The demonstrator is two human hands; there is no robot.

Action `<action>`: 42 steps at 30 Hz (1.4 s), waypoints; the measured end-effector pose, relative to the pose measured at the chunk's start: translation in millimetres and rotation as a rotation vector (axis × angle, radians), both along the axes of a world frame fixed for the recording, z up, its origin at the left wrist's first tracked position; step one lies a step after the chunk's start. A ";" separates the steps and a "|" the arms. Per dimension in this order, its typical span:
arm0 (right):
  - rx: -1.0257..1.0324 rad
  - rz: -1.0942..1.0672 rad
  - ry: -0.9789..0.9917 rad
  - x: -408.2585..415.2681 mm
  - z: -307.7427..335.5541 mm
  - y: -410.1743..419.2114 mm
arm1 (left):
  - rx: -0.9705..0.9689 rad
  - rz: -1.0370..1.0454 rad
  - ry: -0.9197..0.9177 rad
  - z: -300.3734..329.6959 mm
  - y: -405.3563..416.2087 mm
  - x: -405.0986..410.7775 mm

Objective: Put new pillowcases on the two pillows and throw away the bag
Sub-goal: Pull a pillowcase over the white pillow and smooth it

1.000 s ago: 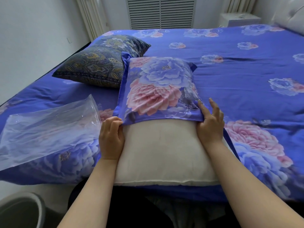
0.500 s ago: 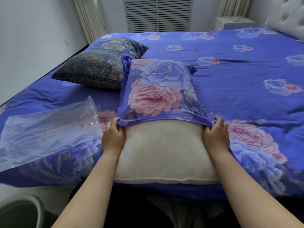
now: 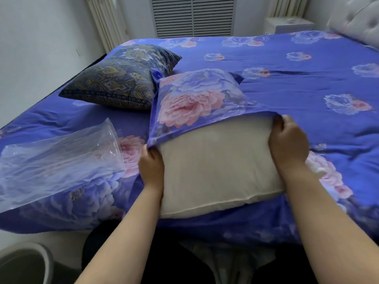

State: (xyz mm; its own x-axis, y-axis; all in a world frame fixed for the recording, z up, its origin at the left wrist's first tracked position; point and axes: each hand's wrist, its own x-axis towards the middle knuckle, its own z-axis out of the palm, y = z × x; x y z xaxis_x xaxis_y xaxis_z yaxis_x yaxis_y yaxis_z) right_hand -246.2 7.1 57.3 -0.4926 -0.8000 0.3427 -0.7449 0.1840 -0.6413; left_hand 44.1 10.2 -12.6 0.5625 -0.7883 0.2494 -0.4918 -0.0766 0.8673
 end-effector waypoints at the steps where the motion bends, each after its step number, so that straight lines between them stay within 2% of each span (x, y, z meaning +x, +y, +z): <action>1: 0.047 -0.012 0.012 -8.2 -3.7 -3.7 | 0.067 -0.035 0.010 -8.0 0.6 -3.4; 3: 0.267 0.017 0.035 -20.6 -29.3 -8.2 | 0.208 -0.086 -0.036 -21.6 5.0 -3.2; 5: 0.459 0.056 -0.001 -33.3 -64.3 -8.8 | 0.285 -0.041 -0.140 -29.9 9.7 6.5; 8: 0.507 0.020 -0.234 -47.9 -92.2 -12.9 | 0.478 0.019 -0.289 -34.9 17.6 24.8; 10: 0.499 0.028 -0.318 -43.2 -81.8 -7.6 | 0.441 -0.041 -0.242 -31.5 23.4 30.6; 11: 0.506 0.009 -0.292 -39.4 -75.6 -4.9 | 0.359 -0.059 -0.199 -28.9 24.9 31.9; 13: 0.434 -0.065 -0.098 -30.3 -64.7 -0.8 | 0.235 -0.039 -0.156 -22.0 29.1 36.9; 15: 0.197 -0.035 0.111 -14.4 -50.8 3.8 | 0.285 -0.050 -0.171 -25.7 34.7 45.4; 17: -0.097 0.140 0.195 12.8 -39.4 9.2 | 0.402 -0.102 -0.182 -36.3 43.0 53.7; 19: -0.213 0.402 0.287 48.4 -33.6 19.7 | 0.452 -0.128 -0.208 -41.3 49.3 57.8; 22: -0.071 0.718 0.530 98.9 -51.5 45.0 | 0.464 -0.188 -0.356 -37.5 61.0 59.3; 24: 0.085 0.831 0.630 115.5 -65.2 60.3 | 0.399 -0.279 -0.622 -33.4 70.8 64.6; 26: 0.221 0.887 0.656 115.7 -65.8 66.5 | 0.389 -0.370 -0.855 -26.8 78.9 65.6; 28: 0.342 0.925 0.628 112.4 -59.4 68.8 | 0.396 -0.473 -0.943 -21.2 82.5 60.8; 31: 0.432 0.995 0.612 112.3 -47.6 76.9 | 0.059 -0.643 -0.970 -10.7 80.9 49.6; 33: 0.463 0.998 0.655 109.6 -45.6 83.5 | -0.105 -0.730 -0.916 -1.6 66.9 43.0; 35: 0.477 0.945 0.709 108.3 -51.1 89.7 | -0.135 -0.769 -0.899 8.2 49.0 34.0; 37: 0.412 0.792 0.751 110.6 -64.0 93.4 | -0.106 -0.777 -0.925 21.7 34.1 17.9; 39: 0.322 0.625 0.711 114.5 -73.1 88.5 | 0.076 -0.721 -0.971 37.1 23.5 -2.7; 42: 0.168 0.557 0.634 113.4 -74.1 64.5 | 0.349 -0.623 -0.977 49.7 3.7 -24.8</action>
State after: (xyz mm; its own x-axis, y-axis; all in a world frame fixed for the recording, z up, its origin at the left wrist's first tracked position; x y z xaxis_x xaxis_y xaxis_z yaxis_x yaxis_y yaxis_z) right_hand -132.8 71.6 -16.8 0.2312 -0.9330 0.2758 -0.9632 -0.2595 -0.0705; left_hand 19.3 13.9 37.1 -0.2443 -0.9666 0.0770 -0.9639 0.2507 0.0894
